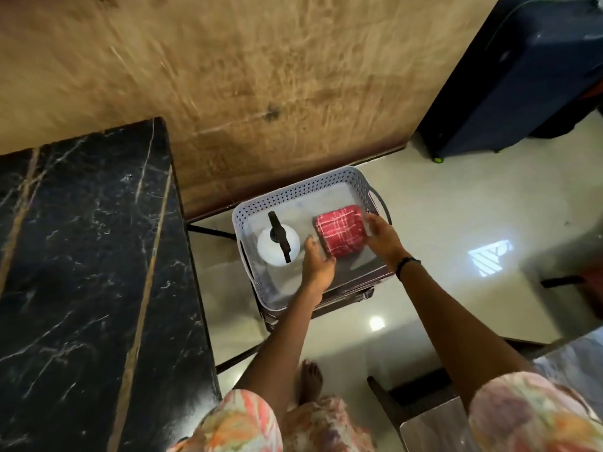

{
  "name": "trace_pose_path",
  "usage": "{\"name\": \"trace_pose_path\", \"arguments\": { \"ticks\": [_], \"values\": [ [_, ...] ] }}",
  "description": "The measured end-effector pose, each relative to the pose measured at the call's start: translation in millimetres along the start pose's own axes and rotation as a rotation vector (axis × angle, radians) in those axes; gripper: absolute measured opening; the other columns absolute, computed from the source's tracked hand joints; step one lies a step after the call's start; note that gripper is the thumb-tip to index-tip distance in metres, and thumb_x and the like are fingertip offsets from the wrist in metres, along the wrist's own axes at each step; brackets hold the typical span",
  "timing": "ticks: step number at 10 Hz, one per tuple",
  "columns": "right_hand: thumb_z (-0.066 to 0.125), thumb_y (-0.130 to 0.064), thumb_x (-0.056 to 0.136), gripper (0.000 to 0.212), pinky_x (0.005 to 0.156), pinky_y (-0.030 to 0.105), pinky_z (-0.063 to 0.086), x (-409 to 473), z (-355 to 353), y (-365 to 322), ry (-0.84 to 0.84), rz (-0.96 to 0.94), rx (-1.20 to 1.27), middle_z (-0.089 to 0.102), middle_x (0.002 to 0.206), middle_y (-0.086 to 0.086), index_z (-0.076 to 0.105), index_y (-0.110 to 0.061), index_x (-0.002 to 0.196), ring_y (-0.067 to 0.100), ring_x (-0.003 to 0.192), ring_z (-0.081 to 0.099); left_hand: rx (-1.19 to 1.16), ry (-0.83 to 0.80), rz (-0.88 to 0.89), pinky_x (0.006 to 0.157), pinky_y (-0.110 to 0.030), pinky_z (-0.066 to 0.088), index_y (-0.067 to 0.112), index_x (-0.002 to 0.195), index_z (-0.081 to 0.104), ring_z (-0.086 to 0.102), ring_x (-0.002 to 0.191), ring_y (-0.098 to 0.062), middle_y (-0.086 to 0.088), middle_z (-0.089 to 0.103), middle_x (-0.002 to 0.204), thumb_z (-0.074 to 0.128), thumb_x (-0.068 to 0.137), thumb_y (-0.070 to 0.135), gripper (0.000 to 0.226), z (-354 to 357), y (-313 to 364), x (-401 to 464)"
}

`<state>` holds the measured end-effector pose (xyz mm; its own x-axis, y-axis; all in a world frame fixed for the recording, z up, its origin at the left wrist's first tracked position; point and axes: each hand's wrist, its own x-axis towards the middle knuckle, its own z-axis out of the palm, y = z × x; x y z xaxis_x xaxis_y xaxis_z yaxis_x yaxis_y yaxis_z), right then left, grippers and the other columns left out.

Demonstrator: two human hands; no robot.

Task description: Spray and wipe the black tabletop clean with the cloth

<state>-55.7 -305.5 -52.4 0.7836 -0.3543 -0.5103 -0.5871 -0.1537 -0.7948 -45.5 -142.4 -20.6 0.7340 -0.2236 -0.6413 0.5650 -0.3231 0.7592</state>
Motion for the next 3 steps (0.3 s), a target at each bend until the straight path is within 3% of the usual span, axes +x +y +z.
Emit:
{"name": "trace_pose_path", "arguments": {
  "ticks": [1,3],
  "values": [
    [0.055,0.015,0.082,0.055,0.1,0.038,0.047,6.1,0.6,13.8,0.001,0.07,-0.12,0.061,0.127,0.008,0.055,-0.016,0.127,0.024,0.117,0.056,0.069,0.014,-0.081,0.096,-0.03,0.039,0.012,0.142,0.024,0.042,0.131,-0.025,-0.012,0.037,0.149,0.051,0.091,0.0,0.059,-1.1,-17.1,-0.5],
    [0.051,0.013,0.085,0.05,0.102,0.043,0.046,0.6,5.6,9.0,0.02,0.035,-0.195,0.06,0.127,0.012,0.057,-0.015,0.126,0.027,0.116,0.056,0.053,-0.043,-0.069,0.102,-0.041,0.045,0.007,0.135,0.034,0.05,0.122,-0.027,-0.015,0.047,0.14,0.053,0.091,0.003,0.048,-4.6,-15.5,-12.4]
  ]
}}
